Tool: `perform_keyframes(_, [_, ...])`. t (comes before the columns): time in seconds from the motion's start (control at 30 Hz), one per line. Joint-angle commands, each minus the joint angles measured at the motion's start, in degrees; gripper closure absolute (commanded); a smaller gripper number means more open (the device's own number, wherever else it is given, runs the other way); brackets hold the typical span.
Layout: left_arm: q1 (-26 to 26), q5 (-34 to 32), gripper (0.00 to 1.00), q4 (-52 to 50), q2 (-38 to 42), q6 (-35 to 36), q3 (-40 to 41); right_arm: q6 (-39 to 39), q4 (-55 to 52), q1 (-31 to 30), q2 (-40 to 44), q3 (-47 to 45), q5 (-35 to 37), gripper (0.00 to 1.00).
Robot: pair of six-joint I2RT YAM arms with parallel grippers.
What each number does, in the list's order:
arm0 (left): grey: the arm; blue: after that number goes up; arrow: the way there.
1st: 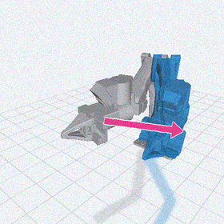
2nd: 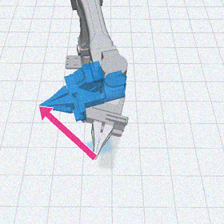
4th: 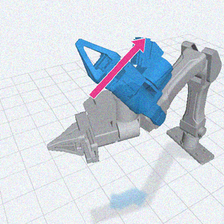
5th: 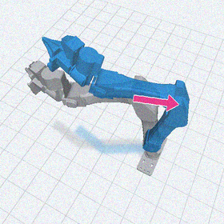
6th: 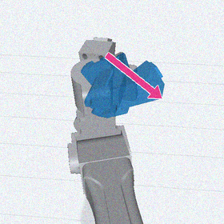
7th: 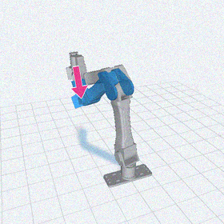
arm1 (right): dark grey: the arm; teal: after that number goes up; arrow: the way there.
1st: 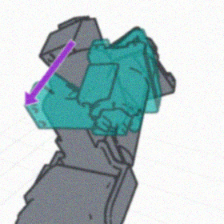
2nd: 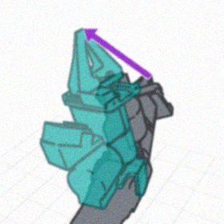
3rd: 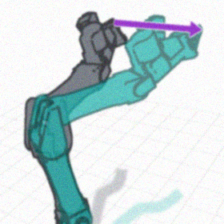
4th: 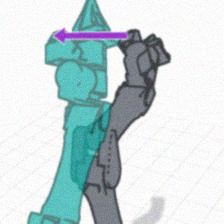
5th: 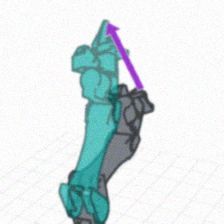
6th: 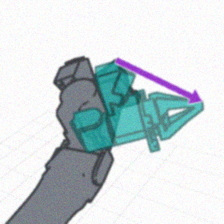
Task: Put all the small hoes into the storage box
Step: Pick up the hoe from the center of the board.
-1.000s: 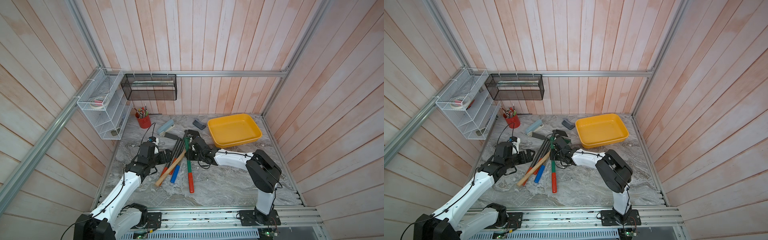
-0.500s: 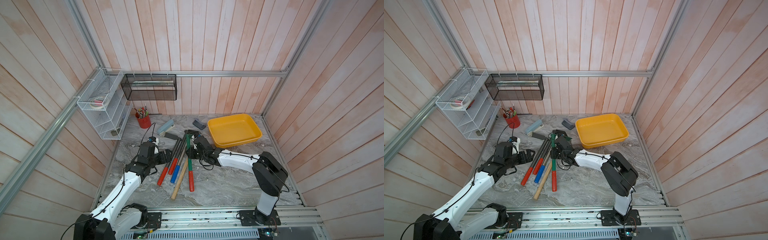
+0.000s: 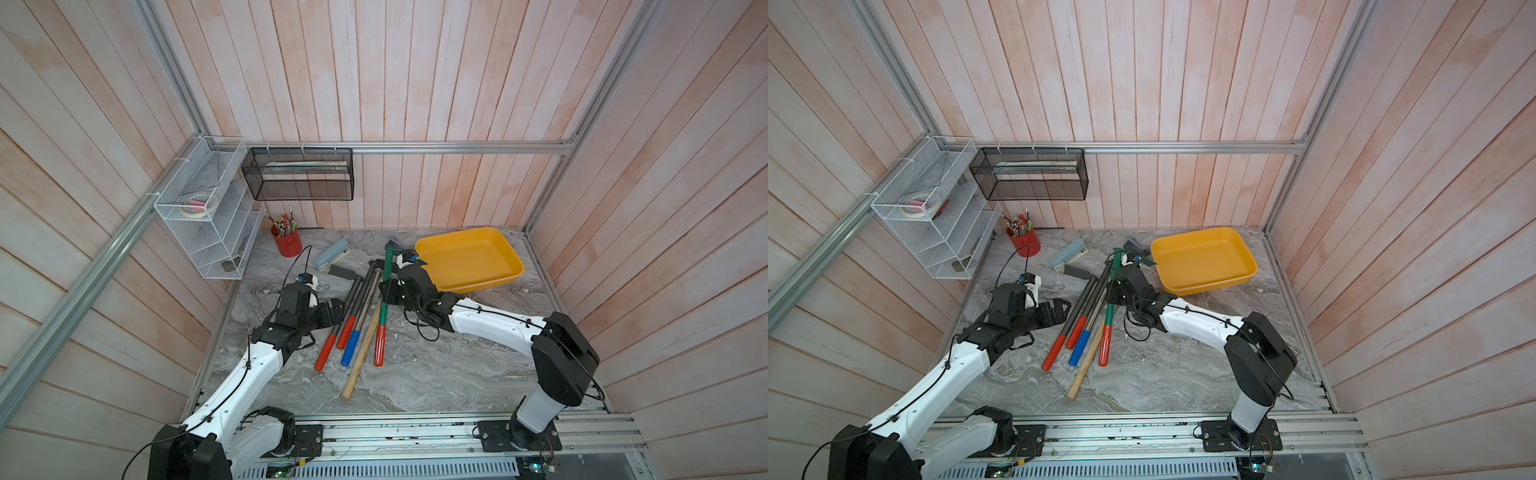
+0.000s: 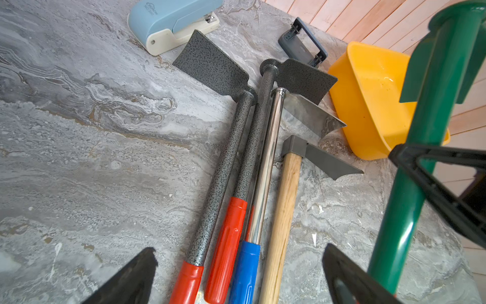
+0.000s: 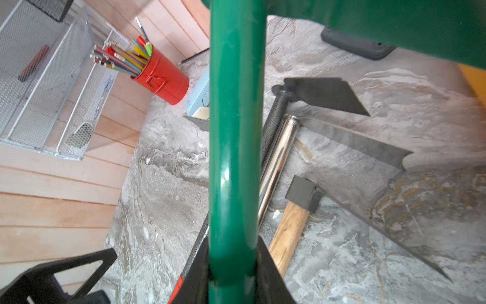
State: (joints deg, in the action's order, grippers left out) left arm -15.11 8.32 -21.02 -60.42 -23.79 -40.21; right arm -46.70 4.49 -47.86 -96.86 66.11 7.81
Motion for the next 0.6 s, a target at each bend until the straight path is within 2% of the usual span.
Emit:
perform_keyframes(0.0, [0.2,-0.1,0.00,1.2,-0.1,-0.3,0.0,-1.6,3.5,1.5,2.2,0.2,4.5,1.00])
perform_keyframes(0.33, [0.2,0.7,0.00,2.4,0.0,-0.6,0.6,-6.8,1.9,5.8,3.6,0.6,8.4,1.00])
perform_keyframes(0.57, [0.1,2.6,0.00,6.6,0.6,-3.7,3.3,-9.8,-0.7,11.0,5.5,0.2,7.2,1.00])
